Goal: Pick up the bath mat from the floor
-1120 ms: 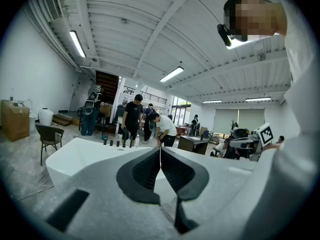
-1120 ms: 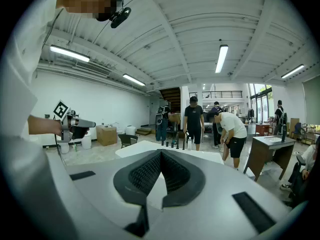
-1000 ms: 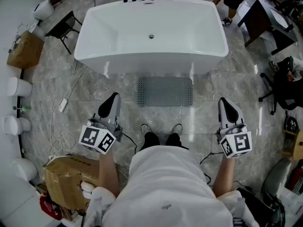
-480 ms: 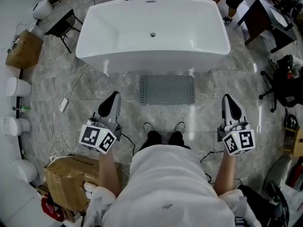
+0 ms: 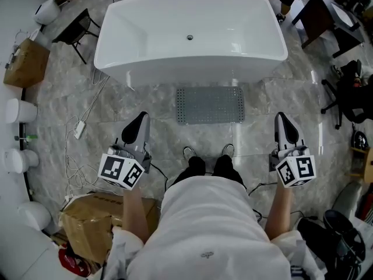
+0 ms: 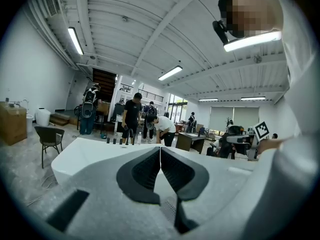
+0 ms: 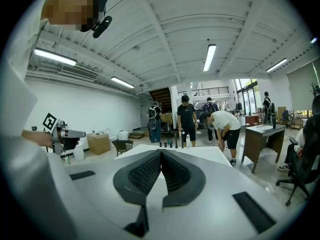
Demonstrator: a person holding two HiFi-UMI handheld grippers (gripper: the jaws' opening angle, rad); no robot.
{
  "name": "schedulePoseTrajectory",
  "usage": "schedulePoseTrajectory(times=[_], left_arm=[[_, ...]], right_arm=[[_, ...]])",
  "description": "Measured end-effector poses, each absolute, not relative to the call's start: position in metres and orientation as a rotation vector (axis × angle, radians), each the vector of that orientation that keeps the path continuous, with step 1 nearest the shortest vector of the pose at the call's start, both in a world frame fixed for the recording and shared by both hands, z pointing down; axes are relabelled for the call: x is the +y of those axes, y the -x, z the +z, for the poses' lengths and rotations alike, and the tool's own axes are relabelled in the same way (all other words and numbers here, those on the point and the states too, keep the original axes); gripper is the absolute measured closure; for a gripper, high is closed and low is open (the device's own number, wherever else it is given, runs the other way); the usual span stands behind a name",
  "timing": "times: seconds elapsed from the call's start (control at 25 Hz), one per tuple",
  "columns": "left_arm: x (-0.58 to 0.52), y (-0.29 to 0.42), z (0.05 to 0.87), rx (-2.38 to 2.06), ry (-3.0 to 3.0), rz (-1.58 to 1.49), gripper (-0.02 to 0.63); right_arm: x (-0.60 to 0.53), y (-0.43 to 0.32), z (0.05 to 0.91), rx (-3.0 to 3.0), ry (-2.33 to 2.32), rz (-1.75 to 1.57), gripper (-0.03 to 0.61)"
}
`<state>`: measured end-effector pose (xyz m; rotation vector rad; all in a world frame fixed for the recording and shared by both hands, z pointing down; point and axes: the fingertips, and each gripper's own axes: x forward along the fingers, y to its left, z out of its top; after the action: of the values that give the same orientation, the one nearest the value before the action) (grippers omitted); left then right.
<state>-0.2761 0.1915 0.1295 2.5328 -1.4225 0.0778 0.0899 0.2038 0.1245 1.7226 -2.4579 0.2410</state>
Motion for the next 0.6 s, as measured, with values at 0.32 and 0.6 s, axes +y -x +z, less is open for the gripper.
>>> schedulePoseTrajectory(times=[0.32, 0.6], left_arm=[[0.179, 0.285, 0.149, -1.349, -2.535, 0.120, 0.600], [0.158, 0.249, 0.150, -1.334, -2.554, 0.146, 0.600]], right_arm=[[0.211, -0.060, 0.129, -2.456, -1.704, 0.247, 0.571], [0.190, -0.084, 0.128, -2.500, -1.662, 0.227, 0.571]])
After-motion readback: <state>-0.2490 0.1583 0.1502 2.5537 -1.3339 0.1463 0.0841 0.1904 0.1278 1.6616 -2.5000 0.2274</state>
